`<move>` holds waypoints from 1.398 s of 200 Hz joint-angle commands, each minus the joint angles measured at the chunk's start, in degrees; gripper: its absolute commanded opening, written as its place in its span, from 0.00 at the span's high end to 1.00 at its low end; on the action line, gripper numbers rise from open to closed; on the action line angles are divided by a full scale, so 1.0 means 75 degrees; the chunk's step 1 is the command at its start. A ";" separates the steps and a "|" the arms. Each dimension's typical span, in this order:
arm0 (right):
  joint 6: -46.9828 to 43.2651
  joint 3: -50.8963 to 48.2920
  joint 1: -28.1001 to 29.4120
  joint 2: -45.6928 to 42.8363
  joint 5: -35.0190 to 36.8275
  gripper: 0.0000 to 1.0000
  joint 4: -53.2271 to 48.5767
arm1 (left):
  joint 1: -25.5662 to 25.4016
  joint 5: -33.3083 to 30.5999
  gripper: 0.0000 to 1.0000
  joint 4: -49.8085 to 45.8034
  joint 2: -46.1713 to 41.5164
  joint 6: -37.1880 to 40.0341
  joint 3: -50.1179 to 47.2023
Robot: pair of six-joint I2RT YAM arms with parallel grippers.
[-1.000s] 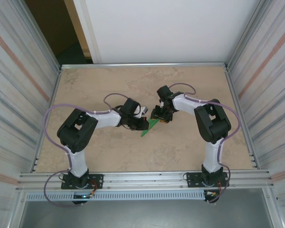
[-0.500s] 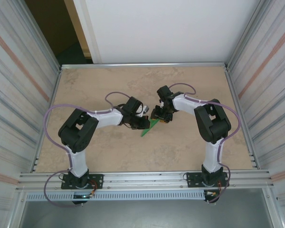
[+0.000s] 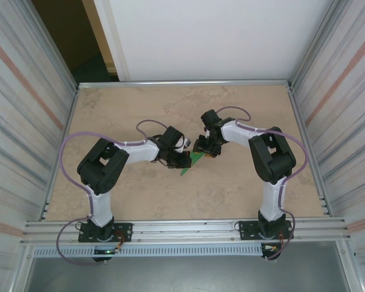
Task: Fold a paper plane with a square sheet of paper (pick it up from the middle)
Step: Fold the wing for the fifth time at the center of the table.
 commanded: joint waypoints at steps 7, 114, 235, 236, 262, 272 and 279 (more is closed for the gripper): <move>0.0000 -0.0686 0.0215 0.1374 0.0498 0.50 0.0449 | -0.0076 -0.0279 0.95 -0.0289 0.0189 -0.0114 -0.0101; 0.0026 -0.1467 -0.0563 -0.1618 -0.0535 0.41 0.1406 | -0.0076 -0.0384 0.96 -0.0095 0.0278 -0.0212 -0.0451; -0.0036 -0.1757 0.0069 -0.1538 -0.1479 0.88 0.2786 | -0.0076 -0.0316 0.97 0.0059 0.0209 -0.0270 -0.0506; -0.0036 -0.1740 0.0072 -0.1518 -0.1488 0.88 0.2778 | -0.0076 -0.0316 0.97 0.0061 0.0204 -0.0274 -0.0502; -0.0059 -0.1520 0.0074 -0.1078 -0.1626 0.91 0.2721 | -0.0075 -0.0291 0.97 0.0098 0.0201 -0.0307 -0.0509; -0.0059 -0.1490 0.0066 -0.0963 -0.1652 0.91 0.2716 | -0.0081 -0.0285 0.97 0.0100 0.0199 -0.0313 -0.0510; -0.0060 -0.1483 0.0076 -0.0898 -0.1665 0.91 0.2710 | -0.0073 -0.0292 0.97 0.0101 0.0190 -0.0326 -0.0510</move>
